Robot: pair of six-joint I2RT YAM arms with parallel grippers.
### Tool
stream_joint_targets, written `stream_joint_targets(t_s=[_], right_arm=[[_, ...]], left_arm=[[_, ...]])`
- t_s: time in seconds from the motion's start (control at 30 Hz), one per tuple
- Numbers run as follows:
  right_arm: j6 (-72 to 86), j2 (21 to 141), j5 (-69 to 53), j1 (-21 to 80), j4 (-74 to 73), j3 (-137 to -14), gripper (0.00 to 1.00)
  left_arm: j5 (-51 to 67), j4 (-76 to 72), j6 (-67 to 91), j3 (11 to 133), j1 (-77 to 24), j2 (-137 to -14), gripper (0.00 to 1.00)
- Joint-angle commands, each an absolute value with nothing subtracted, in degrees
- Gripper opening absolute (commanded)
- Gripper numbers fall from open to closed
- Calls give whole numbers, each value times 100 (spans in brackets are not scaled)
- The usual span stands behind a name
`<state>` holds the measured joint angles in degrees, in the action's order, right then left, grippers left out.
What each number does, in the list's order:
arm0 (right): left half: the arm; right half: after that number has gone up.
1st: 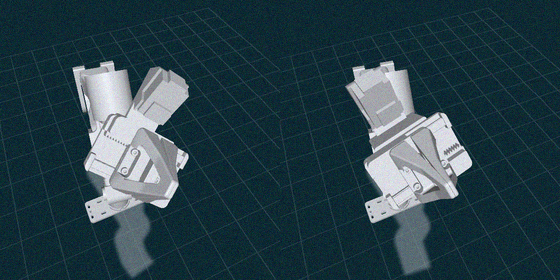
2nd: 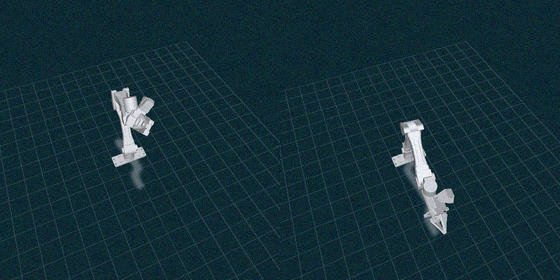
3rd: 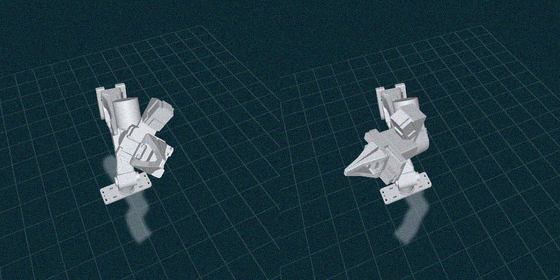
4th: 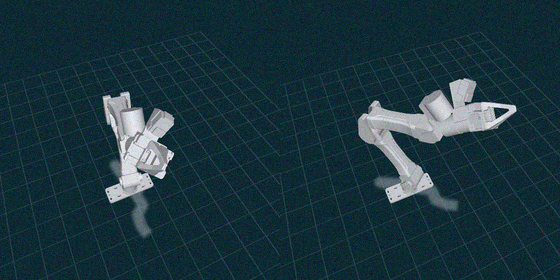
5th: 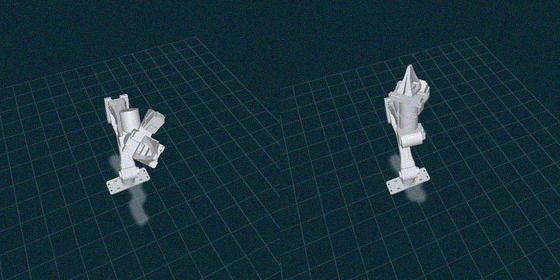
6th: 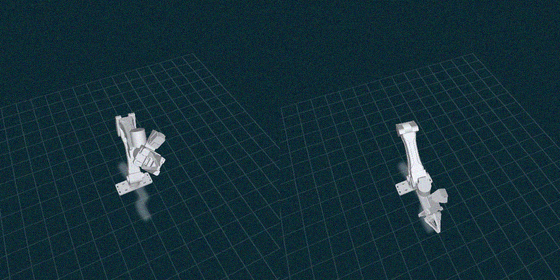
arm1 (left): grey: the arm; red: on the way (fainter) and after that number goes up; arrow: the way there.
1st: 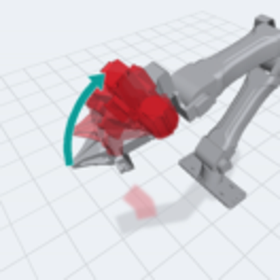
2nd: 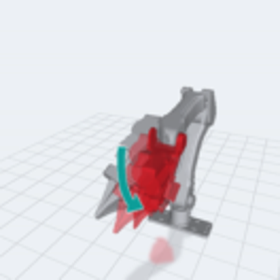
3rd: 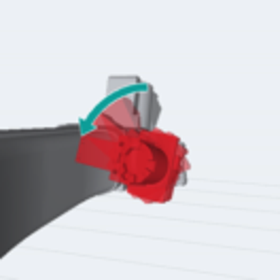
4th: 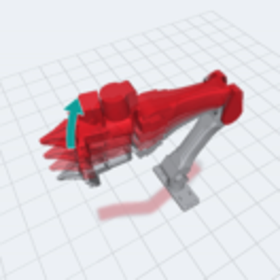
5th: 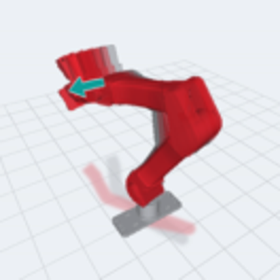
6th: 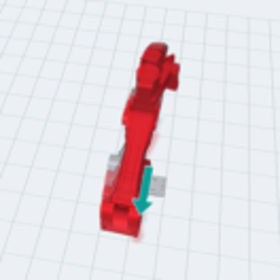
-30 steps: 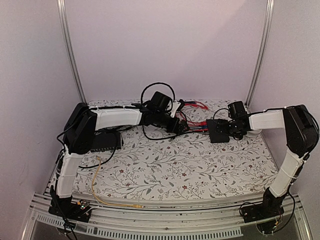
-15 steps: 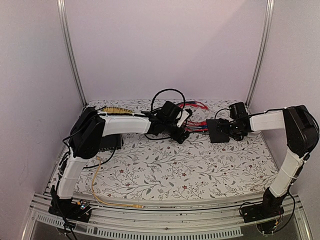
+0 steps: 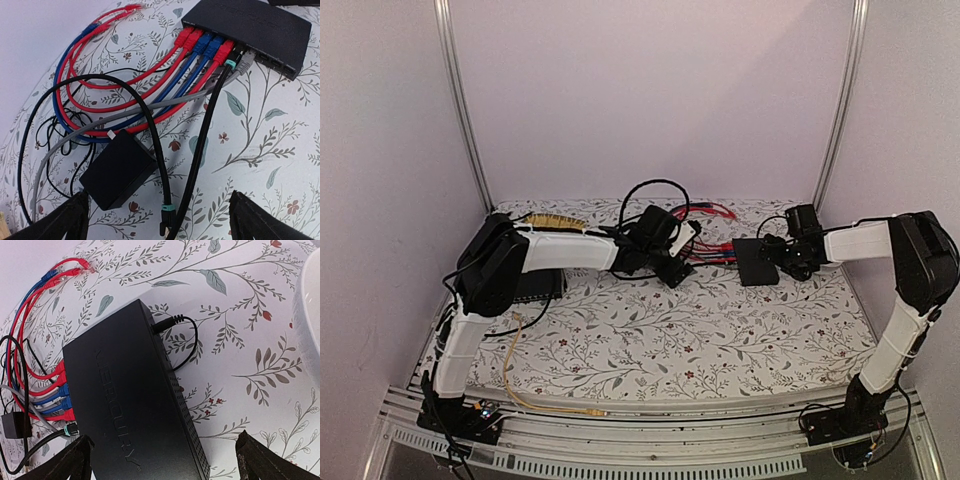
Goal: Pull the plug from the switch port
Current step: Move the switch port to the center of the board.
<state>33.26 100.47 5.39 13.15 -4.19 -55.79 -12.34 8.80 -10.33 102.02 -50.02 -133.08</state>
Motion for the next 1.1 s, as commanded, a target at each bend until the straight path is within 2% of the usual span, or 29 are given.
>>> stream_joint_targets(t_s=[0.0, 0.1, 0.3, 0.43, 0.57, 0.73, 1.07], right_arm=[[3623, 10020, 506, 1217, -232, -5668, 99], [3835, 10081, 411, 1187, -195, -5765, 100], [4668, 10258, -111, 1171, 37, -6009, 92], [5635, 10273, -193, 1178, 215, -6126, 83], [6507, 10274, -2, 1177, 263, -6178, 68], [7471, 10332, 198, 1178, 298, -6194, 57], [8022, 10602, 635, 1092, -14, -6649, 54]], left_arm=[[-1042, 712, -1266, 10492, -5016, -13236, 97], [-1016, 709, -1317, 10650, -5042, -13311, 97], [-874, 698, -1332, 10869, -5050, -13385, 97], [-794, 685, -1319, 10886, -5061, -13382, 97], [-705, 557, -1294, 10655, -5072, -13214, 97], [-668, 254, -1271, 10240, -5093, -12903, 97], [-638, -248, -1199, 9543, -5123, -12416, 97]])
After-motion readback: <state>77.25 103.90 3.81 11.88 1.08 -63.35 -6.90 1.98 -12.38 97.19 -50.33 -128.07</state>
